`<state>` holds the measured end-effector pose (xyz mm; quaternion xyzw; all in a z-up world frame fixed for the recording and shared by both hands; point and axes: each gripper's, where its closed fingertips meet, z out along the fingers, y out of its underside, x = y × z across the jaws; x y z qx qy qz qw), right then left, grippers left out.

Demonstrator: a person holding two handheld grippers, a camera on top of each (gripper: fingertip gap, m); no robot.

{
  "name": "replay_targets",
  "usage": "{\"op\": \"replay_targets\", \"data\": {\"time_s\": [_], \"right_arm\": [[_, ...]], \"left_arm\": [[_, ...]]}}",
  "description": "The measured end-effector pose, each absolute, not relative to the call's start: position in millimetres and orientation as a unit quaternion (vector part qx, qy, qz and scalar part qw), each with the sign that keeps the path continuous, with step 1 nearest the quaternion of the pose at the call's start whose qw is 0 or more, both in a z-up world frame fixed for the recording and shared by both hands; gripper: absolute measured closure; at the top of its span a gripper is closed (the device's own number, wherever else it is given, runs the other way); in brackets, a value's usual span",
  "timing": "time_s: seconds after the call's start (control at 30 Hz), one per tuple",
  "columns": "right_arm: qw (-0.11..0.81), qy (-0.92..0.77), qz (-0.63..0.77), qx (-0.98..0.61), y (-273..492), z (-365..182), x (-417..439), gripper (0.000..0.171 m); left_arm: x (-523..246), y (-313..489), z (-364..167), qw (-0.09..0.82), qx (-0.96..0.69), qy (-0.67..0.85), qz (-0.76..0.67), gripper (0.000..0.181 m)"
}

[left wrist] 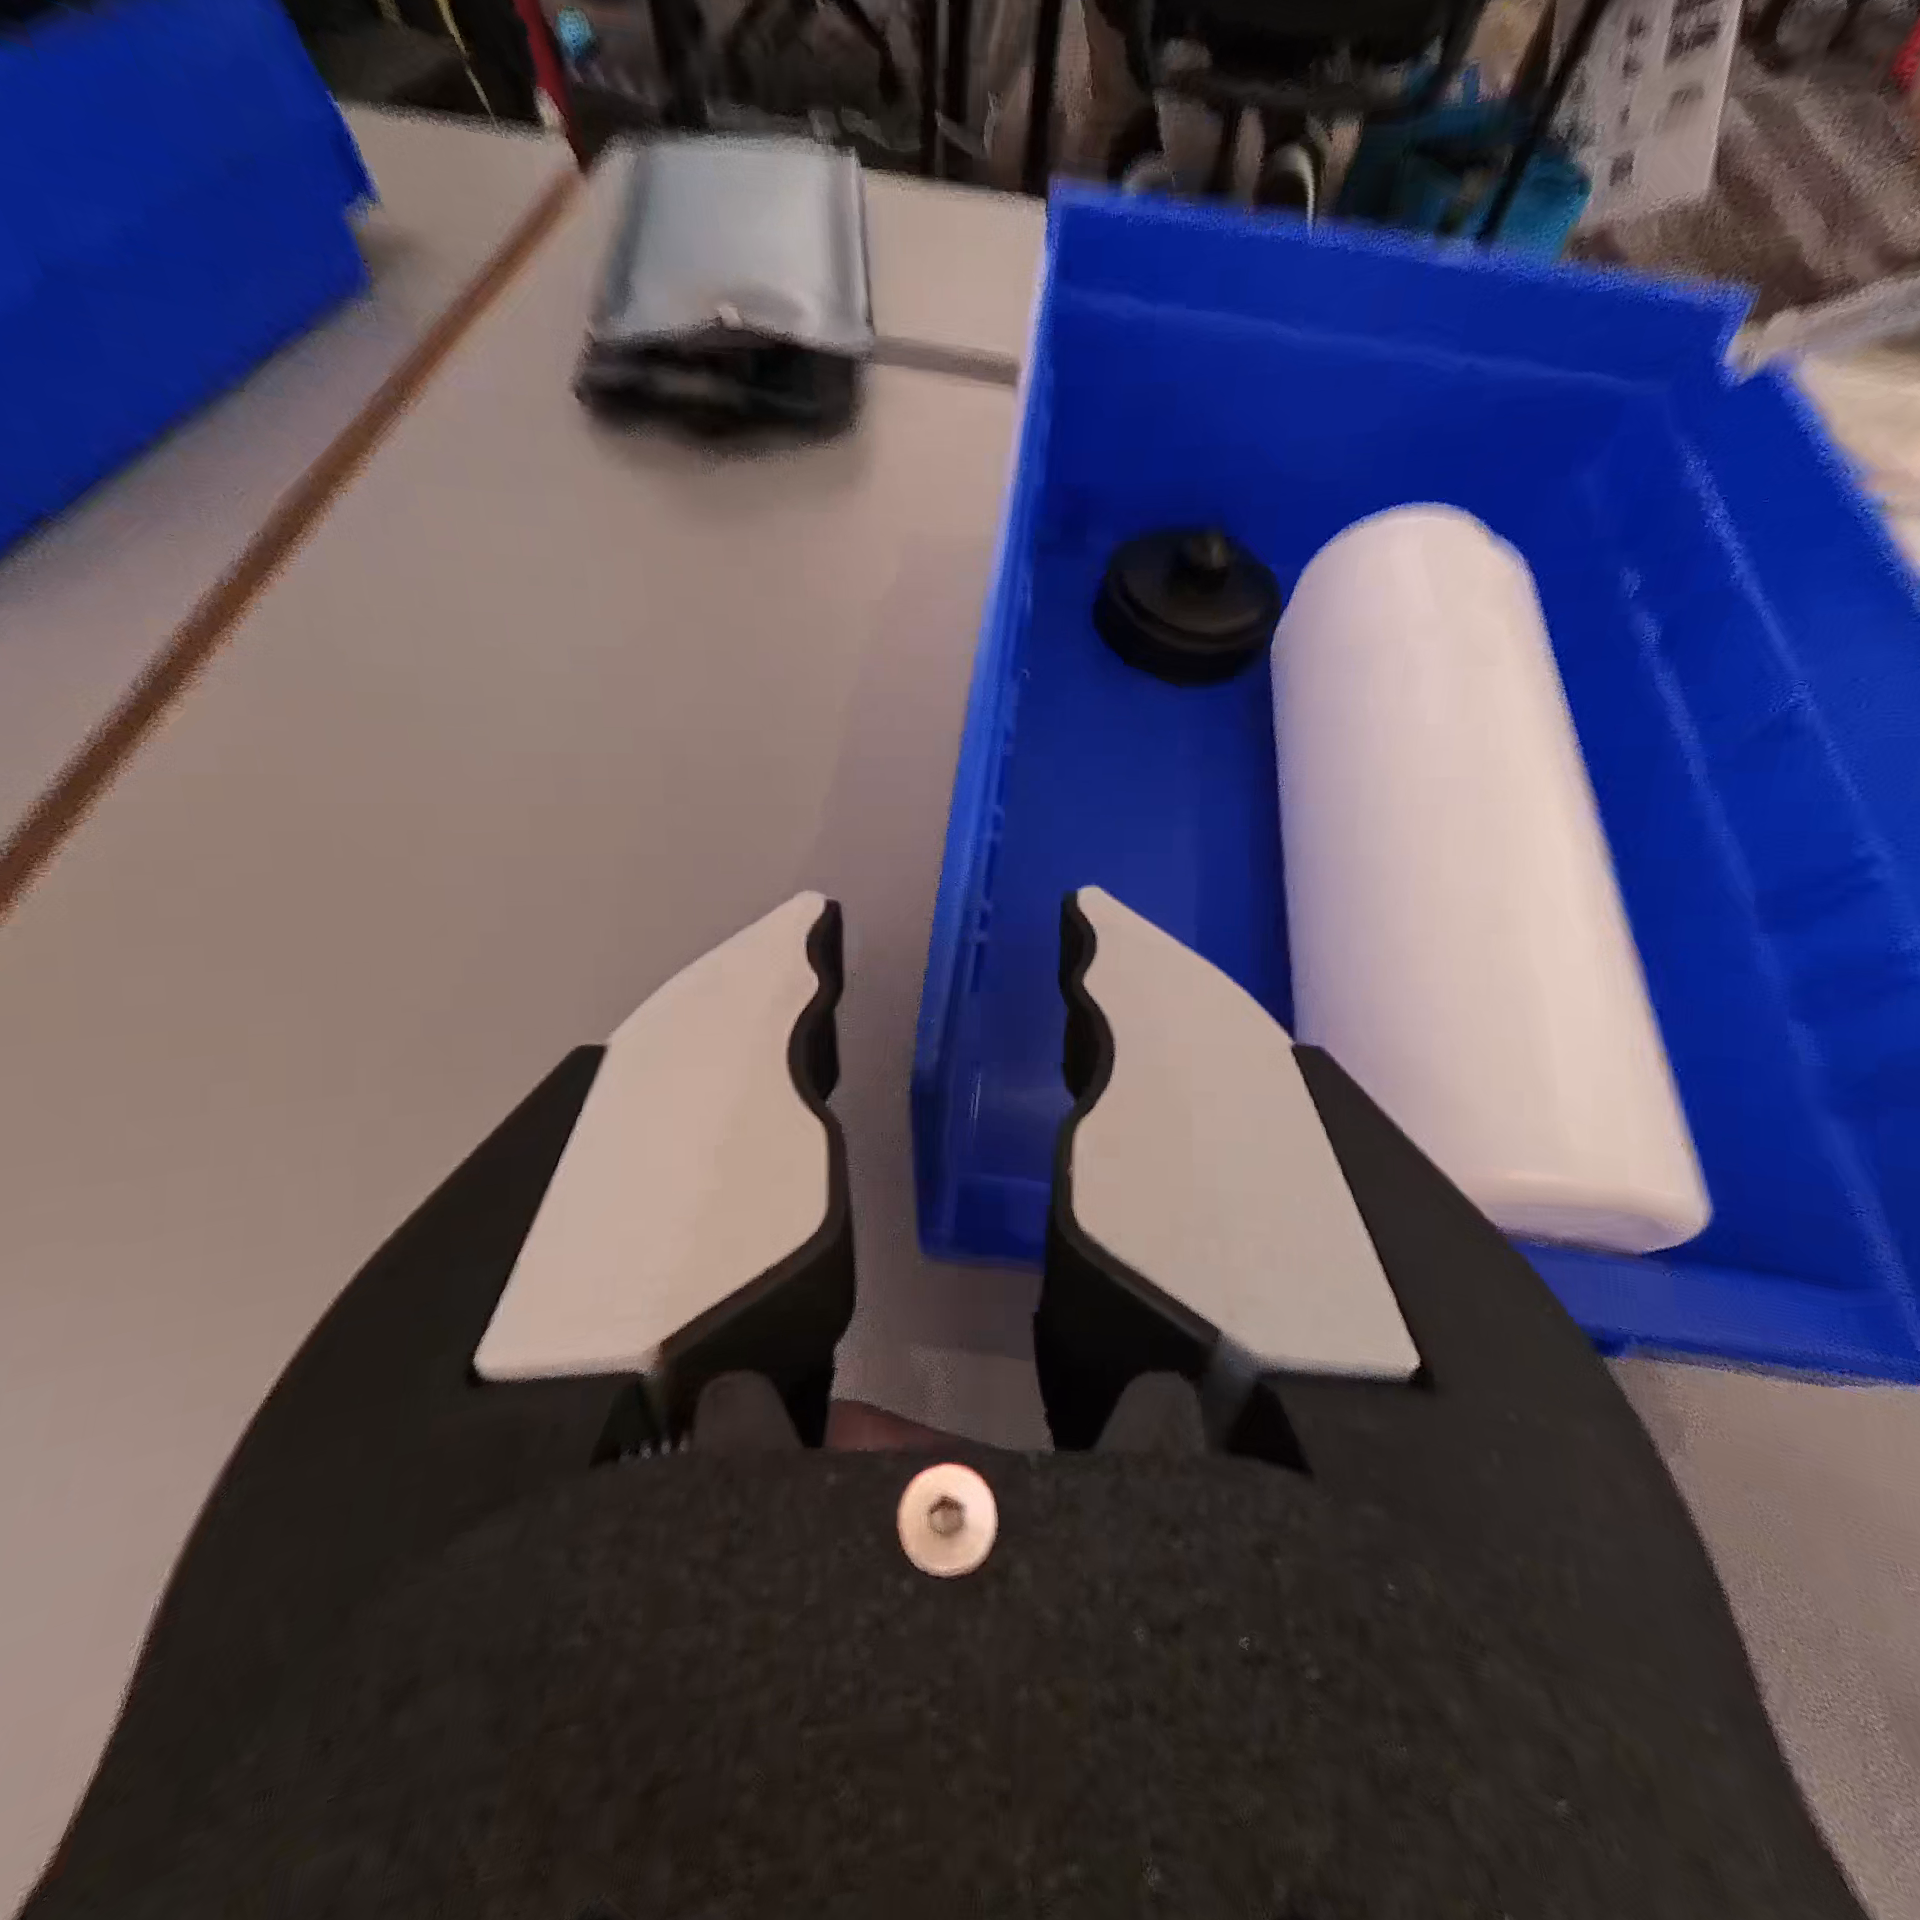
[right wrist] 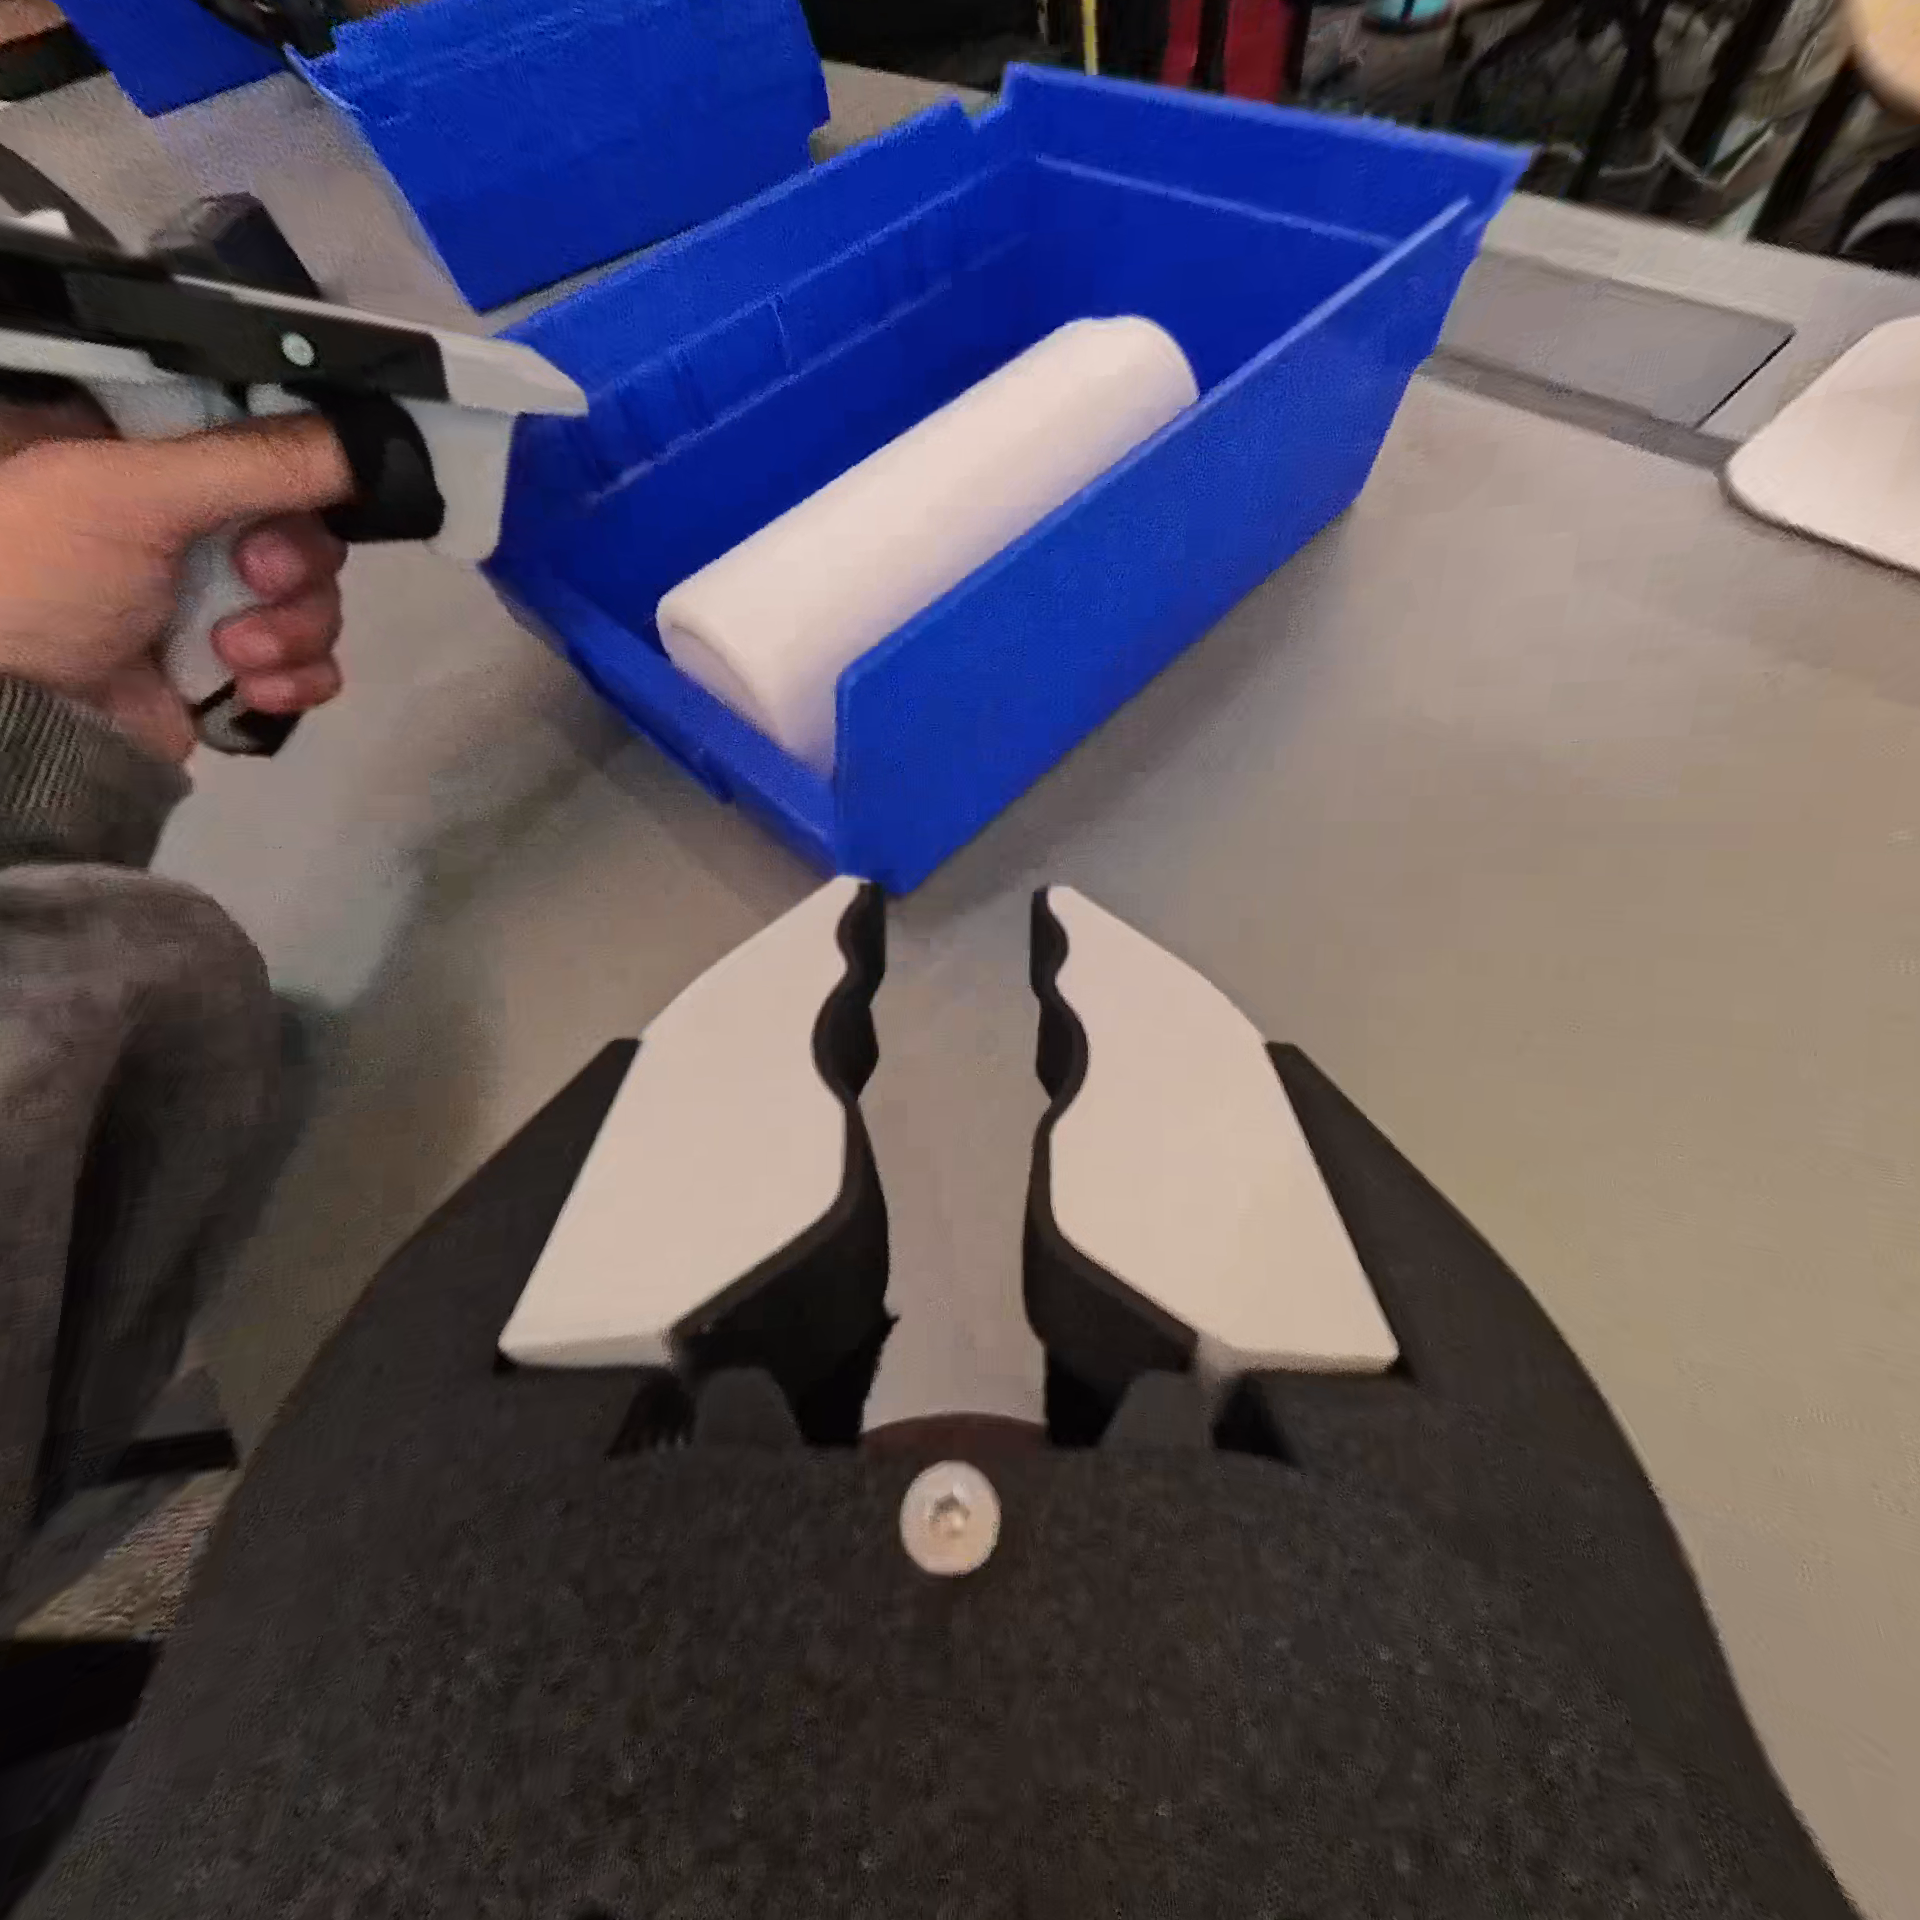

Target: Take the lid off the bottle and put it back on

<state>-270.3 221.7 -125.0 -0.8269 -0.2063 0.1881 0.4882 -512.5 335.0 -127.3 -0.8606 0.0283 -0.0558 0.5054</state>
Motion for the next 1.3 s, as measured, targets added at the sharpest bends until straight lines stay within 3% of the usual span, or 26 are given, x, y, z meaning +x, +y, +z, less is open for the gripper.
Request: {"op": "replay_targets", "data": {"time_s": [0.13, 0.3, 0.4, 0.53, 0.67, 0.77, 1.03, 1.3], "right_arm": [[0.553, -0.261, 0.137, -0.779, 178, -95, -184, 0.142], [0.600, -0.185, 0.097, -0.773, 137, -89, -56, 0.135], [0.603, -0.096, 0.094, -0.787, 114, -98, 19, 0.130], [0.633, -0.006, 0.061, -0.772, 89, -98, 101, 0.127], [0.622, 0.043, 0.011, -0.781, 89, -101, 152, 0.119], [0.615, 0.060, -0.024, -0.786, 85, -108, 173, 0.123], [0.618, 0.110, 0.095, -0.773, 88, -116, 162, 0.130], [0.611, 0.103, 0.096, -0.779, 91, -120, 157, 0.130]], "left_arm": [[-493, 313, -62, 0.592, -0.802, 0.037, -0.075, 0.144], [-390, 258, -28, 0.578, -0.776, 0.134, -0.213, 0.141], [-338, 214, -68, 0.517, -0.788, 0.195, -0.271, 0.141], [-342, 194, -145, 0.480, -0.829, 0.174, -0.226, 0.141], [-343, 206, -140, 0.478, -0.830, 0.146, -0.249, 0.134], [-351, 210, -138, 0.498, -0.825, 0.158, -0.214, 0.134], [-339, 205, -142, 0.498, -0.823, 0.198, -0.191, 0.133], [-339, 207, -142, 0.491, -0.828, 0.190, -0.192, 0.121]]}}
